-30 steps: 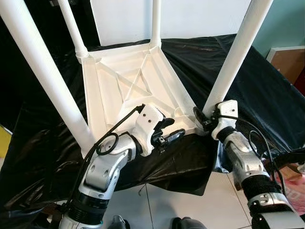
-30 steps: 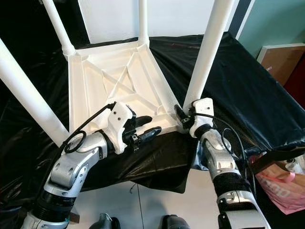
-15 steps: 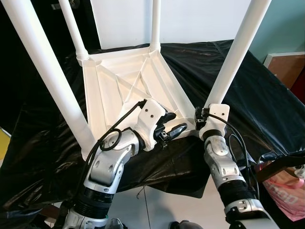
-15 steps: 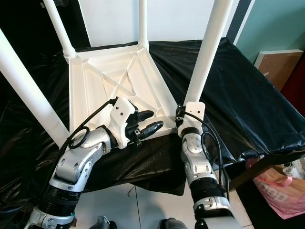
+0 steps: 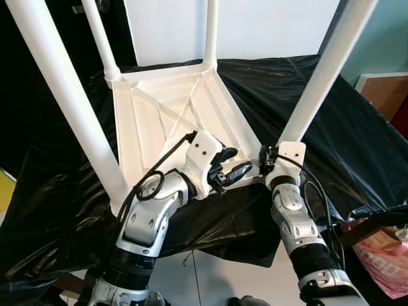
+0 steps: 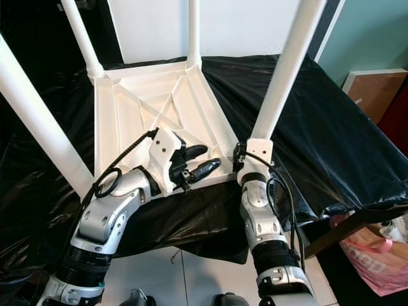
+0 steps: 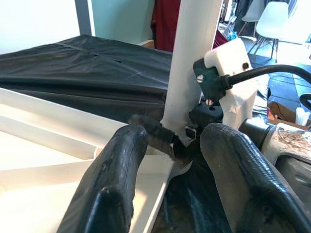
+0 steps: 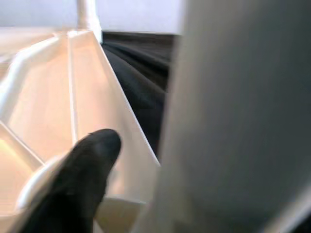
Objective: Building children table
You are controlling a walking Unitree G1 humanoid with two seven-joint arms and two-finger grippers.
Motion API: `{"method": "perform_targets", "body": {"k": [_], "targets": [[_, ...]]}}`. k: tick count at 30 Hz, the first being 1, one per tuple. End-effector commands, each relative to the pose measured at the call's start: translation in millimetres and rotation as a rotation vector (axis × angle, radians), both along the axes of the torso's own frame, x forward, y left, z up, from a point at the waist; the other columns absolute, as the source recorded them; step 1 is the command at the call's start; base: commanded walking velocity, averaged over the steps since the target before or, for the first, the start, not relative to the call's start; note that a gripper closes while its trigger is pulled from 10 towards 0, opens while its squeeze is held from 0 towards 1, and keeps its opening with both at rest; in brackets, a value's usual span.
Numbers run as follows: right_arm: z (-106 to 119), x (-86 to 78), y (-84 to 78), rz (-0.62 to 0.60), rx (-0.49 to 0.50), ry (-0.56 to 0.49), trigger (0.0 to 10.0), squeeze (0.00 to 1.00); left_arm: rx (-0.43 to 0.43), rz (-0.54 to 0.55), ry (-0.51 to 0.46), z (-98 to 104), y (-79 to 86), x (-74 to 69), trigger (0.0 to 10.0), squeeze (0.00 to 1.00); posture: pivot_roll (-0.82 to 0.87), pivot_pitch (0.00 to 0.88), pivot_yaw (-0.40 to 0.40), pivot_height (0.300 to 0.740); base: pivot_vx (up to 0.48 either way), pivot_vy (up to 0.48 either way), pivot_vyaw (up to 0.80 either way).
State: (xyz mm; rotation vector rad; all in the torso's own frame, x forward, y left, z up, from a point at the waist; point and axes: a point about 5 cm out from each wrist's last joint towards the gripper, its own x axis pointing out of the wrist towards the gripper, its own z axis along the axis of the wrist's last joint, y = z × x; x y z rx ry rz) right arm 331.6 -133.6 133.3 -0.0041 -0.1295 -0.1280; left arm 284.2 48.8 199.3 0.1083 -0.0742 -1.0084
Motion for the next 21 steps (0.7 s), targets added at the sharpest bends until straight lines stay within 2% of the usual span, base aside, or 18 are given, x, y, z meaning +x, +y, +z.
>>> {"method": "perform_targets", "body": {"k": [1, 8, 10, 12, 14, 15, 16, 17, 21], "targets": [[4, -1.8, -0.1, 0.033, 0.002, -0.03, 10.0, 1.0, -0.011, 0.14, -0.016, 1, 1.9, 6.6, 10.0, 0.0, -0.01, 0.054, -0.06, 0.74, 0.0, 0.0, 0.0], [12, -1.8, -8.0, 0.104, 0.016, -0.069, 10.0, 1.0, -0.021, 0.136, -0.018, 2, -0.4, 5.5, 10.0, 0.0, -0.02, 0.066, -0.069, 0.74, 0.0, 0.0, 0.0], [15, -2.3, -12.5, 0.186, 0.017, -0.081, 10.0, 1.0, -0.025, 0.137, -0.018, 3, 0.1, 5.2, 10.0, 0.0, -0.03, 0.066, -0.071, 0.74, 0.0, 0.0, 0.0], [15, -2.3, -12.5, 0.186, 0.017, -0.081, 10.0, 1.0, -0.025, 0.137, -0.018, 3, 0.1, 5.2, 10.0, 0.0, -0.03, 0.066, -0.071, 0.74, 0.0, 0.0, 0.0], [17, -5.6, -15.7, 0.264, 0.003, -0.099, 10.0, 1.0, -0.028, 0.138, -0.018, 3, 0.8, 5.0, 10.0, 0.0, -0.04, 0.067, -0.067, 0.74, 0.0, 0.0, 0.0], [17, -5.6, -15.7, 0.264, 0.003, -0.099, 10.0, 1.0, -0.028, 0.138, -0.018, 3, 0.8, 5.0, 10.0, 0.0, -0.04, 0.067, -0.067, 0.74, 0.0, 0.0, 0.0], [17, -8.4, -18.4, 0.314, -0.007, -0.102, 10.0, 0.05, -0.026, 0.134, -0.017, 2, 0.9, 4.7, 10.0, 0.0, -0.04, 0.07, -0.058, 0.74, 0.0, 0.0, 0.0], [17, -10.7, -20.6, 0.359, -0.006, -0.096, 10.0, 0.0, -0.026, 0.129, -0.016, 2, 0.7, 4.5, 10.0, 0.0, -0.05, 0.071, -0.054, 0.74, 0.0, 0.0, 0.0], [16, -12.4, -21.9, 0.395, -0.004, -0.088, 10.0, 0.0, -0.024, 0.126, -0.016, 2, 0.5, 4.3, 10.0, 0.0, -0.05, 0.071, -0.054, 0.74, 0.0, 0.0, 0.0]]}}
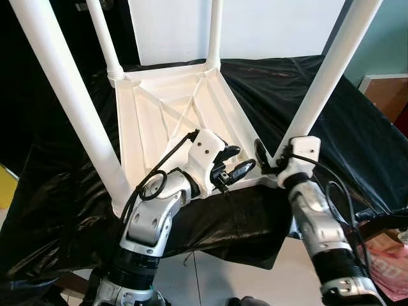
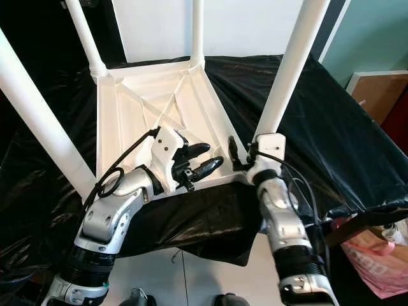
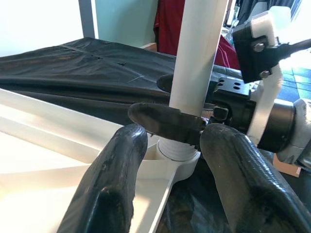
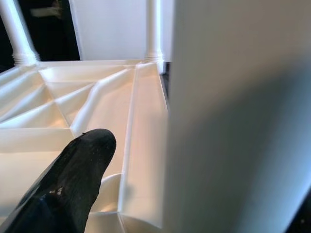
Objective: Building children table
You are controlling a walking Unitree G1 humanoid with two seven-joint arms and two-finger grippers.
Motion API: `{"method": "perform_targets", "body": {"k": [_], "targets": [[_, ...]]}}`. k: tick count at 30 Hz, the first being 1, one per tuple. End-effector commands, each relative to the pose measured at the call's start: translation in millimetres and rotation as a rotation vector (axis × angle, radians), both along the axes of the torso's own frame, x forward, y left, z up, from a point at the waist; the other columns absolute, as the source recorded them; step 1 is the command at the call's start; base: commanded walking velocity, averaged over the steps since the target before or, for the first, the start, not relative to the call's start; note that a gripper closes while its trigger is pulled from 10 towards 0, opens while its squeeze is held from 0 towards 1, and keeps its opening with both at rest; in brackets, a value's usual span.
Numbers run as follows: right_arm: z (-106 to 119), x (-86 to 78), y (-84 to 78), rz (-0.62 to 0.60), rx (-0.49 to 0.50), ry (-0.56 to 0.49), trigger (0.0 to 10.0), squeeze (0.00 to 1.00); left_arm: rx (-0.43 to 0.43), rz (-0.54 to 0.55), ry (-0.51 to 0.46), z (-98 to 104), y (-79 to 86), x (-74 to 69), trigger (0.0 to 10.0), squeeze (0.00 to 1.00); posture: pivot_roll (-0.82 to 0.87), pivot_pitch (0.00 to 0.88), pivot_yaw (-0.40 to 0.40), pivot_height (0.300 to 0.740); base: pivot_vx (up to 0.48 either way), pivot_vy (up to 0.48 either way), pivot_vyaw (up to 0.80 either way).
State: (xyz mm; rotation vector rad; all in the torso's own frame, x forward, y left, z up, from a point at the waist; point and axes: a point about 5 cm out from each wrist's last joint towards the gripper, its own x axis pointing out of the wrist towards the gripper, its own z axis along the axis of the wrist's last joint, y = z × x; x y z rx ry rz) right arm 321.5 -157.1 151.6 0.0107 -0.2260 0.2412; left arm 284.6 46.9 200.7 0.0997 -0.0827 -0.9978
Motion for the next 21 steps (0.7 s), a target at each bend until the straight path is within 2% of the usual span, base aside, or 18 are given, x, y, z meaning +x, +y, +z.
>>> {"method": "perform_targets", "body": {"k": [1, 2, 6, 14, 17, 21], "targets": [[-3, -3.9, -2.4, 0.077, -0.011, 0.021, 10.0, 0.0, -0.009, 0.109, -0.012, 1, 1.7, 4.0, 10.0, 0.0, -0.05, 0.072, -0.044, 0.74, 0.0, 0.0, 0.0], [-3, -3.9, -2.4, 0.077, -0.011, 0.021, 10.0, 0.0, -0.009, 0.109, -0.012, 1, 1.7, 4.0, 10.0, 0.0, -0.05, 0.072, -0.044, 0.74, 0.0, 0.0, 0.0], [-5, -5.9, -13.0, 0.214, -0.096, 0.043, 10.0, 0.0, -0.002, 0.094, -0.012, 1, 0.3, 4.3, 10.0, 0.0, -0.06, 0.07, -0.028, 0.74, 0.0, 0.0, 0.0], [-7, -1.5, -19.7, 0.274, -0.147, 0.068, 10.0, 0.0, 0.001, 0.083, -0.013, 2, -0.8, 4.5, 10.0, 0.0, -0.07, 0.069, -0.02, 0.74, 0.0, 0.0, 0.0], [-9, 10.4, -25.1, 0.368, -0.202, 0.115, 10.0, 0.0, 0.0, 0.064, -0.009, 2, -5.2, 5.3, 10.0, 0.0, -0.08, 0.064, -0.013, 0.74, 0.0, 0.0, 0.0], [-9, 13.3, -25.4, 0.385, -0.221, 0.125, 10.0, 0.0, -0.002, 0.058, -0.008, 2, -6.7, 5.1, 10.0, 0.0, -0.08, 0.063, -0.012, 0.74, 0.0, 0.0, 0.0]]}}
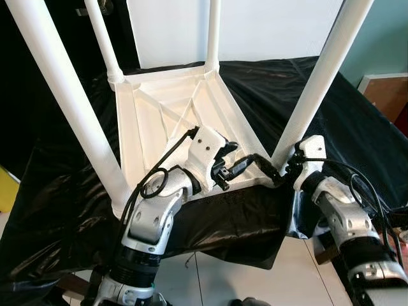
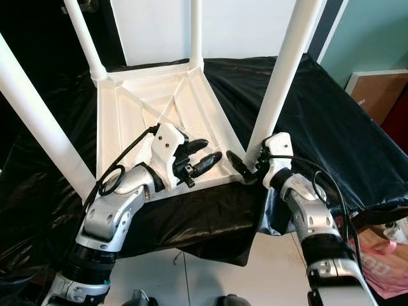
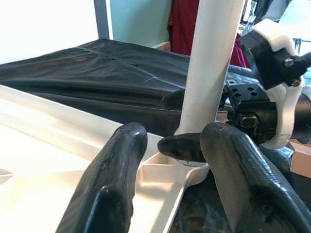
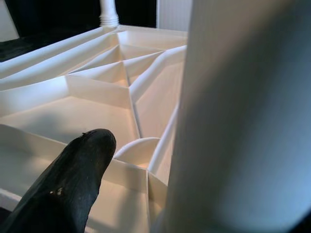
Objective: Building children table
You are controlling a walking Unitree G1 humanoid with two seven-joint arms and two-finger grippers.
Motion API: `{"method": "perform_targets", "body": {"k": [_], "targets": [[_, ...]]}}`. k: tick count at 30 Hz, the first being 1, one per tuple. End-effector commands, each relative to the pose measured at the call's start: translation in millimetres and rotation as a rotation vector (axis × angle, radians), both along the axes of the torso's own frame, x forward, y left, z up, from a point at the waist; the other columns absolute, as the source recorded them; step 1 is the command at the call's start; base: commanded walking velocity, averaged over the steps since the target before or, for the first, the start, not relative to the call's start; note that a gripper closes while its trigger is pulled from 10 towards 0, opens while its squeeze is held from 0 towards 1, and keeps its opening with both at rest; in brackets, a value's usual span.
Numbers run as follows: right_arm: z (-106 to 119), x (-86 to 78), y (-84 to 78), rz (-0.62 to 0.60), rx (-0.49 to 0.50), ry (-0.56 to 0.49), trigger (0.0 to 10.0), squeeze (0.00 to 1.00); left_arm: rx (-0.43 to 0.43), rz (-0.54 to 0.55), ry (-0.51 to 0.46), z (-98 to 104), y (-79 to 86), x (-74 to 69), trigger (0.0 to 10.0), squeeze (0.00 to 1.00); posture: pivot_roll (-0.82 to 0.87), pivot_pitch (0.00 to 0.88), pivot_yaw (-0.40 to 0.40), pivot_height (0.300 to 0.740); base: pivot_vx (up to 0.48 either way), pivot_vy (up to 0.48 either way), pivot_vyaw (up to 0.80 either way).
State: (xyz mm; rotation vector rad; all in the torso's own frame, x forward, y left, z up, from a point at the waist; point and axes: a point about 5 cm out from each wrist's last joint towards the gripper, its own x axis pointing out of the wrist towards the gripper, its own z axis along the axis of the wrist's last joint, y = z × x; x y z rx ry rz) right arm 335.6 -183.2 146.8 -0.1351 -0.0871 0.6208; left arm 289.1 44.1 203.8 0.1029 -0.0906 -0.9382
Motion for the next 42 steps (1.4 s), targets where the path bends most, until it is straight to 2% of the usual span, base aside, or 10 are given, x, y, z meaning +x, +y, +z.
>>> {"method": "perform_targets", "body": {"k": [1, 3, 4, 13, 15, 26, 30, 34, 39, 42], "targets": [[-5, 0.7, 0.9, 0.041, -0.034, 0.022, 6.5, 0.0, 0.003, -0.005, 0.002, -1, -5.1, 0.2, 10.0, 0.0, -0.08, 0.062, -0.014, 0.74, 0.0, 0.0, 0.0], [-5, 0.7, 0.9, 0.041, -0.034, 0.022, 6.5, 0.0, 0.003, -0.005, 0.002, -1, -5.1, 0.2, 10.0, 0.0, -0.08, 0.062, -0.014, 0.74, 0.0, 0.0, 0.0], [-7, 1.2, 1.6, 0.055, -0.039, 0.031, 0.0, 0.0, 0.004, -0.006, 0.003, -1, -5.2, -0.2, 10.0, 0.0, -0.08, 0.062, -0.014, 0.74, 0.0, 0.0, 0.0], [-17, -0.2, 3.2, 0.073, -0.058, 0.071, 0.0, 0.0, 0.015, 0.005, 0.011, -4, -1.3, -1.2, 10.0, 0.0, -0.07, 0.07, -0.013, 0.74, 0.0, 0.0, 0.0], [-18, 0.2, 3.3, 0.049, -0.043, 0.079, 10.0, 0.0, 0.014, 0.005, 0.014, -4, -1.8, -2.1, 10.0, 0.0, -0.07, 0.072, -0.013, 0.74, 0.0, 0.0, 0.0], [-16, 3.0, 5.7, -0.098, -0.009, 0.034, 10.0, 0.0, 0.013, 0.01, 0.02, -6, -2.5, -2.9, 10.0, 0.0, -0.09, 0.066, -0.017, 0.74, 0.0, 0.0, 0.0], [-17, -2.9, 18.3, -0.26, 0.041, 0.027, 10.0, 0.0, 0.017, -0.003, 0.031, -11, -5.1, -4.4, 10.0, 0.0, -0.1, 0.057, -0.023, 0.74, 0.0, 0.0, 0.0], [-19, -7.9, 24.5, -0.35, 0.085, 0.037, 10.0, 0.0, 0.025, -0.016, 0.043, -15, -5.7, -6.7, 10.0, 0.0, -0.11, 0.053, -0.024, 0.74, 0.0, 0.0, 0.0], [-31, -20.4, 33.8, -0.563, 0.145, 0.074, 10.0, 0.0, 0.058, -0.06, 0.07, -27, -3.1, -19.2, 10.0, 0.0, -0.12, 0.047, -0.025, 0.74, 0.0, 0.0, 0.0], [-33, -22.8, 39.8, -0.632, 0.166, 0.08, 10.0, 0.0, 0.065, -0.067, 0.084, -30, -0.4, -23.5, 10.0, 0.0, -0.12, 0.044, -0.026, 0.74, 0.0, 0.0, 0.0]]}}
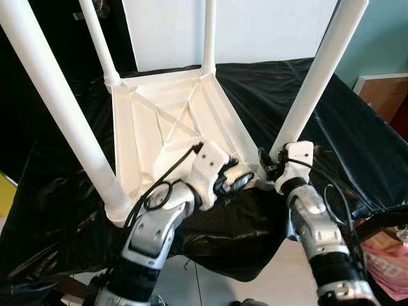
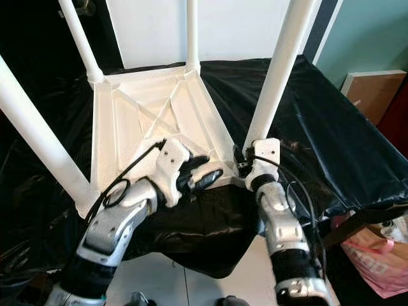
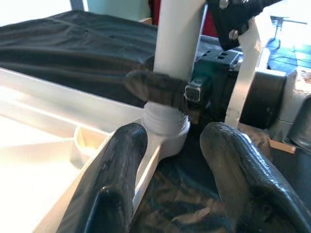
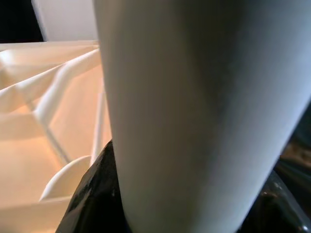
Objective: Building children table
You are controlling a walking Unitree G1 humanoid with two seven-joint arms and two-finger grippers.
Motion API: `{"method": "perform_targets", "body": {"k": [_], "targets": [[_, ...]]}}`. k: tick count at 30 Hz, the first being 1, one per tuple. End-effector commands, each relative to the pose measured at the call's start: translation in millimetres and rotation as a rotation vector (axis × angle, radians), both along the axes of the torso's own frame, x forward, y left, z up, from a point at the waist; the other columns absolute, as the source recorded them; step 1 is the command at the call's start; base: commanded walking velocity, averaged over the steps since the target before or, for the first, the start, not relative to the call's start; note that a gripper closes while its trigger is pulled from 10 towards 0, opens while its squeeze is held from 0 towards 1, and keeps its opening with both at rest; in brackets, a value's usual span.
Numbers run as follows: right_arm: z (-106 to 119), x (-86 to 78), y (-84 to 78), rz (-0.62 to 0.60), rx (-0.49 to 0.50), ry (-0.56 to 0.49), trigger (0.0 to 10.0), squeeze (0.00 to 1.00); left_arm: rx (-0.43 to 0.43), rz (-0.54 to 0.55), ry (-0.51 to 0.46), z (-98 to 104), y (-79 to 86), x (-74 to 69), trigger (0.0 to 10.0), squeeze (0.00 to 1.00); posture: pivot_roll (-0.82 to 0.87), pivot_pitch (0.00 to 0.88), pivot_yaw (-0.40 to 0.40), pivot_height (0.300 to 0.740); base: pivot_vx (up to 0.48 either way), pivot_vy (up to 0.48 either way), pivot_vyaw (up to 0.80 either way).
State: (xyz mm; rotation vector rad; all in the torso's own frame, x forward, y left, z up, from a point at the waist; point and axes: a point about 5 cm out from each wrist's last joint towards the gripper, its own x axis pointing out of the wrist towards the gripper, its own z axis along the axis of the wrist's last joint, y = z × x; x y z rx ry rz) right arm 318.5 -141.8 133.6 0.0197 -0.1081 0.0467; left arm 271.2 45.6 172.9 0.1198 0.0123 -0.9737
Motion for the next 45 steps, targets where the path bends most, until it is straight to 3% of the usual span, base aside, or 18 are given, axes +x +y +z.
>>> {"method": "perform_targets", "body": {"k": [1, 2, 7, 25, 26, 33, 34, 40, 45], "targets": [[-20, -5.7, -1.6, -0.059, 0.007, 0.094, 10.0, 0.0, 0.002, -0.037, 0.004, 0, -2.0, -5.6, 10.0, 0.0, -0.12, 0.044, -0.026, 0.74, 0.0, 0.0, 0.0], [-19, -8.4, 3.5, -0.111, 0.017, 0.103, 10.0, 0.0, 0.007, -0.041, 0.01, -2, -0.1, -8.3, 10.0, 0.0, -0.12, 0.044, -0.026, 0.74, 0.0, 0.0, 0.0], [-13, -9.7, 18.2, -0.079, 0.027, 0.087, 10.0, 0.0, 0.012, -0.035, 0.024, -5, 4.0, -13.3, 10.0, 0.0, -0.13, 0.041, -0.02, 0.74, 0.0, 0.0, 0.0], [-13, -15.4, 20.1, -0.077, 0.027, 0.092, 10.0, 0.0, 0.044, -0.044, 0.011, -7, 11.8, -18.6, 10.0, 0.0, -0.12, 0.023, -0.019, 0.74, 0.0, 0.0, 0.0], [-11, -15.5, 18.2, -0.051, 0.025, 0.078, 10.0, 1.0, 0.052, -0.037, -0.002, -6, 12.1, -17.4, 10.0, 0.0, -0.11, 0.024, -0.026, 0.74, 0.0, 0.0, 0.0], [-5, -20.4, 2.8, 0.115, 0.015, 0.034, 10.0, 1.0, 0.072, -0.005, -0.047, -5, 12.6, -15.1, 10.0, 0.0, -0.12, 0.032, -0.034, 0.74, 0.0, 0.0, 0.0], [-4, -22.1, -9.2, 0.205, -0.025, 0.03, 10.0, 0.0, 0.071, 0.0, -0.052, -5, 10.8, -15.4, 10.0, 0.0, -0.12, 0.034, -0.033, 0.74, 0.0, 0.0, 0.0], [0, -18.6, -29.2, 0.327, -0.094, 0.029, 10.0, 0.0, 0.069, -0.003, -0.058, -4, 8.2, -16.1, 10.0, 0.0, -0.12, 0.041, -0.022, 0.74, 0.0, 0.0, 0.0], [3, -15.3, -34.9, 0.406, -0.123, 0.032, 10.0, 0.0, 0.071, -0.008, -0.061, -4, 7.8, -15.9, 10.0, 0.0, -0.13, 0.044, -0.019, 0.74, 0.0, 0.0, 0.0]]}}
